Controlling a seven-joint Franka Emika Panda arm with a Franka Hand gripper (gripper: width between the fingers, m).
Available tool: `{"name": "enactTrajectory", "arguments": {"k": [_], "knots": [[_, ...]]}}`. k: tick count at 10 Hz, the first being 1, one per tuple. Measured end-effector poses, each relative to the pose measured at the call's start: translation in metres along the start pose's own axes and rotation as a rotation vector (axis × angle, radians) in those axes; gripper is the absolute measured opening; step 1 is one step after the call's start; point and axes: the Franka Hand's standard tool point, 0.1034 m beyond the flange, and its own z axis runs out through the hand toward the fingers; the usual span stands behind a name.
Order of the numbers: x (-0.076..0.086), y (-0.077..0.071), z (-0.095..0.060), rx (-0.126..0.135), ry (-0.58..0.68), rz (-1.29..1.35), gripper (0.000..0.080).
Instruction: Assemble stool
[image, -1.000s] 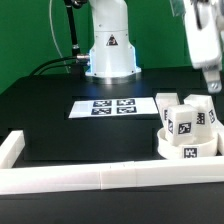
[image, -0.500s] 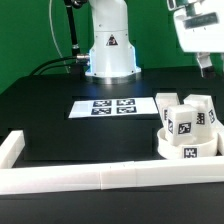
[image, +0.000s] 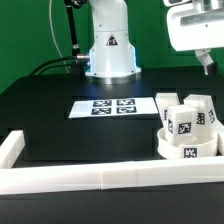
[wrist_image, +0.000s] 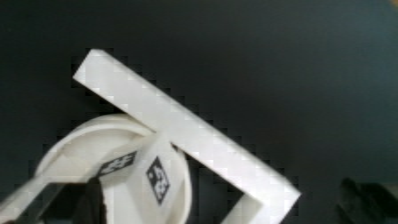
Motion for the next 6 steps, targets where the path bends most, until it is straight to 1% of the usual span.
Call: {"name": "enactTrajectory", "arguments": {"k": [2, 3, 4, 5, 6], "knots": [[0.0011, 0.0009, 0.0001, -0.001, 0.000, -0.109, 0.0649], [0.0014, 0.0013, 0.0004, -0.008, 0.004, -0.201, 0.0649], [0.0024, 0.0004, 0.0016, -0.045, 0.021, -0.418, 0.0649], [0.0074, -0.0026, 0.0040, -0.051, 0.020, -0.585, 0.0649], [0.0082, -0.0054, 0.0084, -0.069, 0.009, -0.724, 0.0649]]}}
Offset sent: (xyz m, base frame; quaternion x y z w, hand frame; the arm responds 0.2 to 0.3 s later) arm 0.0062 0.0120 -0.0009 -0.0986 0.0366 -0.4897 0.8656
